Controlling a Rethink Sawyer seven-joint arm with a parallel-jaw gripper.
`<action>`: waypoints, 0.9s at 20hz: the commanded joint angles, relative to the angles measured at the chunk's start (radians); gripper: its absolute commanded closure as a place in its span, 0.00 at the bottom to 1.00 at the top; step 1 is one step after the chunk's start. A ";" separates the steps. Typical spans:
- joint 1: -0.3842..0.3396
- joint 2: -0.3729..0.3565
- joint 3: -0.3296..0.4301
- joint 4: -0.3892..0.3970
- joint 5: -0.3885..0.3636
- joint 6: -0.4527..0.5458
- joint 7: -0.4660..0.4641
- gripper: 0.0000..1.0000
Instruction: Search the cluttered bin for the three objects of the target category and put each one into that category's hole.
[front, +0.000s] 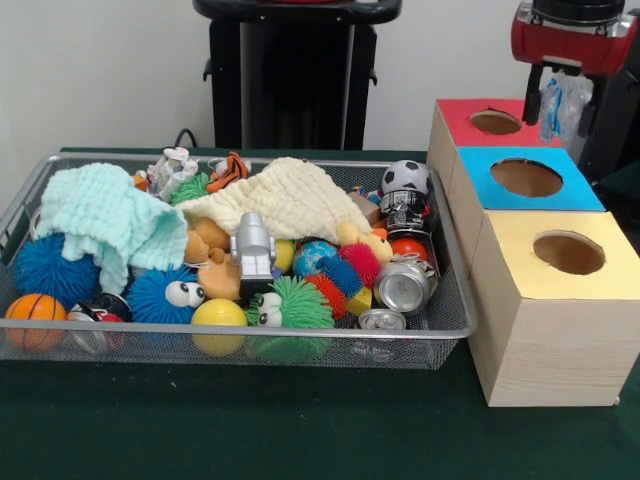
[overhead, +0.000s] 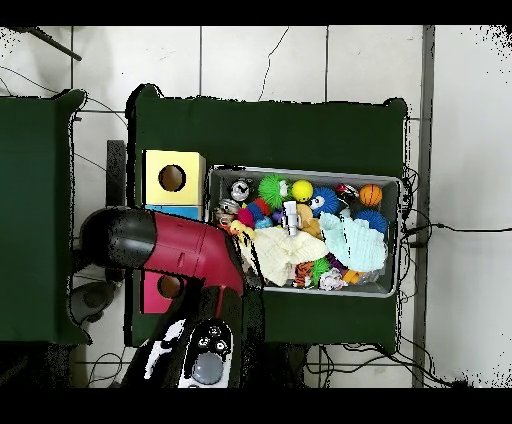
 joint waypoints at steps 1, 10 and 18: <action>-0.059 0.030 0.053 0.039 -0.069 -0.006 0.058 0.00; -0.076 0.037 0.034 0.004 -0.123 0.050 0.056 0.00; -0.081 0.031 0.040 -0.033 -0.155 0.124 0.091 0.00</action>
